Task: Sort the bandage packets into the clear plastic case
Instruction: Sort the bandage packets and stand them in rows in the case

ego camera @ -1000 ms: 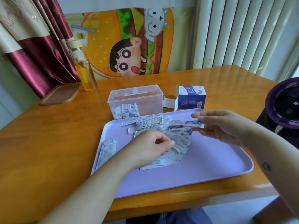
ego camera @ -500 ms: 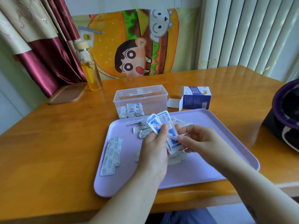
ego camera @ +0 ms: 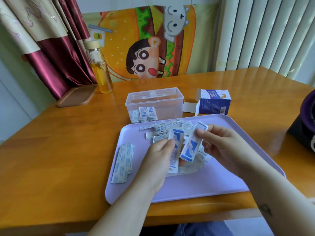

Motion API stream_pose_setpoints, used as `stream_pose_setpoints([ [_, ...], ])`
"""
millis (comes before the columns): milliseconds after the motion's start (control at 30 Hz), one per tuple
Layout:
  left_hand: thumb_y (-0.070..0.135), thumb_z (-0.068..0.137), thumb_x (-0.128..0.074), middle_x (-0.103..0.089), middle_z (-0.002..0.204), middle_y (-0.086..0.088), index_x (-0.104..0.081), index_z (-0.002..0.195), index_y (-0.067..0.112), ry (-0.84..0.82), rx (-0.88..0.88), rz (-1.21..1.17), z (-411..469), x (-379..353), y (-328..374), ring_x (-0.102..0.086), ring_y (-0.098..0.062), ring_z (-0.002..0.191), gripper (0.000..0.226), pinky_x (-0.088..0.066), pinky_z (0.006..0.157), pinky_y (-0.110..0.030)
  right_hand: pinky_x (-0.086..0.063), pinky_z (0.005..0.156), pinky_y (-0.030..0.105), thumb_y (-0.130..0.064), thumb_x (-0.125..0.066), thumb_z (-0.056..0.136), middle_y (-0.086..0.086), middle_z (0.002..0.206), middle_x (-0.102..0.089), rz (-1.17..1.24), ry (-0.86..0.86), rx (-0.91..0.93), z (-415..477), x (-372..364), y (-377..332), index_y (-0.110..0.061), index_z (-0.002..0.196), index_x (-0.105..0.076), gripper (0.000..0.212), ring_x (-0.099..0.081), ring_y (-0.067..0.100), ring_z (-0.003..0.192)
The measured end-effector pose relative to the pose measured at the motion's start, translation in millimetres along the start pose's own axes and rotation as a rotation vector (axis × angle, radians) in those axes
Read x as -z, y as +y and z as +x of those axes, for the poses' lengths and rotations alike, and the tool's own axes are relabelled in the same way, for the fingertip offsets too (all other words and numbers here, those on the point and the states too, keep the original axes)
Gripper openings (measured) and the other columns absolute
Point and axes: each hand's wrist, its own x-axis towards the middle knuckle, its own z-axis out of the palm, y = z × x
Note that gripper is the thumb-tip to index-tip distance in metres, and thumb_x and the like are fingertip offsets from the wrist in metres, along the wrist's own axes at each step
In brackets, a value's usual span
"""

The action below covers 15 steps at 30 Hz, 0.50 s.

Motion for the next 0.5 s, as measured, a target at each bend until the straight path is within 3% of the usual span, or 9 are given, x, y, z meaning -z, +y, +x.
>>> stream_pose_setpoints([
  [100,0.016,0.097,-0.048,-0.075,0.094,-0.005,-0.070,0.099,0.016,0.006,-0.065,0.079,1,-1,-1,-0.071,-0.019,0.087,0.022,-0.057,0.075,-0.033,-0.038,0.052,0.016,-0.022,-0.065,0.070,0.000,0.055,-0.050,0.032,-0.092,-0.047,1,-2,-4,-0.011,0.066,-0.063,0.012,-0.040,0.009,0.053],
  [233,0.017,0.094,-0.054,-0.075,0.092,-0.002,-0.069,0.100,0.021,0.023,-0.104,0.114,-1,-3,1,-0.072,-0.017,0.083,0.017,-0.057,0.064,-0.027,-0.045,0.056,0.017,-0.014,-0.069,0.071,0.005,0.066,-0.068,-0.002,-0.070,-0.022,3,-11,0,-0.011,0.069,-0.063,0.007,-0.059,0.010,0.058],
  [300,0.020,0.097,-0.049,-0.075,0.094,-0.002,-0.069,0.101,0.022,0.047,-0.088,0.133,-2,-2,2,-0.071,-0.017,0.086,0.020,-0.058,0.073,-0.035,-0.048,0.067,0.026,-0.006,-0.069,0.076,0.013,0.077,-0.070,-0.016,-0.008,-0.003,5,-9,3,-0.011,0.073,-0.062,0.009,-0.066,0.021,0.073],
  [367,0.020,0.099,-0.045,-0.074,0.099,0.002,-0.069,0.098,0.024,0.068,-0.086,0.153,-2,3,3,-0.069,-0.017,0.096,0.024,-0.054,0.088,-0.044,-0.047,0.068,0.028,-0.007,-0.070,0.073,0.010,0.074,-0.070,-0.012,0.032,0.009,6,-1,1,-0.012,0.077,-0.061,0.011,-0.064,0.020,0.071],
  [433,0.019,0.098,-0.046,-0.071,0.105,0.010,-0.070,0.092,0.030,0.058,-0.136,0.218,-1,10,5,-0.064,-0.008,0.103,0.027,-0.051,0.091,-0.032,-0.044,0.058,0.019,-0.012,-0.069,0.067,0.004,0.067,-0.067,0.056,0.044,0.017,7,8,-4,-0.011,0.080,-0.062,0.015,-0.054,0.012,0.061],
  [500,0.016,0.096,-0.050,-0.062,0.115,0.018,-0.071,0.084,0.035,0.043,-0.215,0.287,-2,16,10,-0.053,0.011,0.106,0.031,-0.045,0.077,-0.006,-0.043,0.052,0.013,-0.015,-0.072,0.063,0.000,0.064,-0.064,0.185,0.008,0.024,7,18,-13,-0.011,0.077,-0.066,0.016,-0.051,0.007,0.056],
])
